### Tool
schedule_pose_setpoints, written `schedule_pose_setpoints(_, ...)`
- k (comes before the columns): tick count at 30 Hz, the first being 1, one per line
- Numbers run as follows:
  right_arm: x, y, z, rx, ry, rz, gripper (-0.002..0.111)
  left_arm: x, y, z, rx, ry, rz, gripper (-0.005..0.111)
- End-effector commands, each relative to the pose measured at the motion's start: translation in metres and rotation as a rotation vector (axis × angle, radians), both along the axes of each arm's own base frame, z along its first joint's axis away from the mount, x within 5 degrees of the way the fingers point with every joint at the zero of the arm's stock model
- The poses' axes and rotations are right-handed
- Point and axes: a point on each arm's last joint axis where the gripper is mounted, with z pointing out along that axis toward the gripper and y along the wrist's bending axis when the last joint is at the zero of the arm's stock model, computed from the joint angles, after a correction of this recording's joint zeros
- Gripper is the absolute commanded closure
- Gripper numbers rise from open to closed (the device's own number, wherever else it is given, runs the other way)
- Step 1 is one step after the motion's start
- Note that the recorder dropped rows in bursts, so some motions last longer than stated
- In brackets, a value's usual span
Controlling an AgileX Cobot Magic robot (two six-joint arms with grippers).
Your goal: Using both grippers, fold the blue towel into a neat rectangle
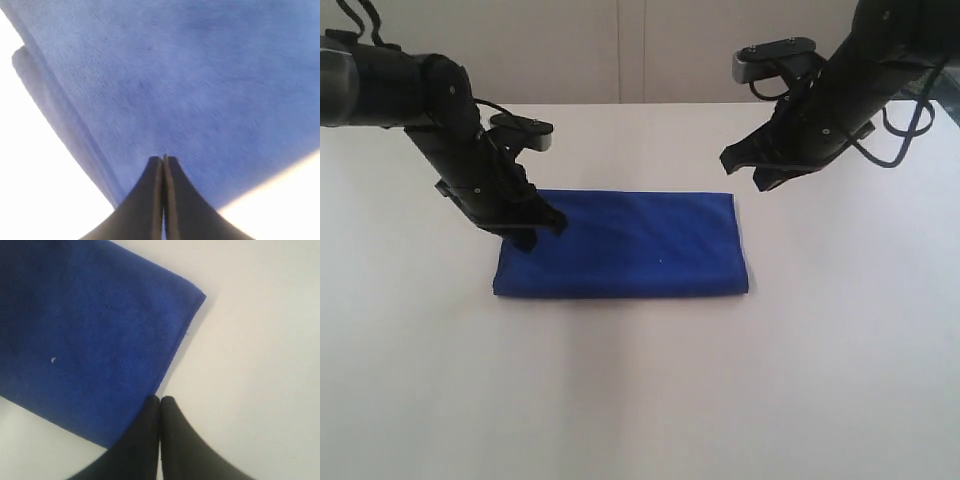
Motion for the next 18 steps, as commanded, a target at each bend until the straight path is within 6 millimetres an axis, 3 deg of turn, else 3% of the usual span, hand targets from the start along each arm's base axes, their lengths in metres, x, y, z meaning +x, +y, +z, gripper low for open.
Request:
schedule_pose_setpoints(1,-0.006,-0.004,0.007,0.009,0.025,-0.031,0.108,-0.014,0.003,0.020,-0.015,0.059,-0.005,0.107)
schedule_pose_setpoints(12,-0.041,-0.017,0.017,0.039,0.057,-0.116,0.108,-0.030,0.017,0.067,-0.065,0.042,0.102,0.107)
schedule_pose_setpoints(18,-0.058,-0.061,0.011,0.046,0.061,-0.250,0.108,-0.025,0.062,0.075,-0.050,0.104,0.221,0.107)
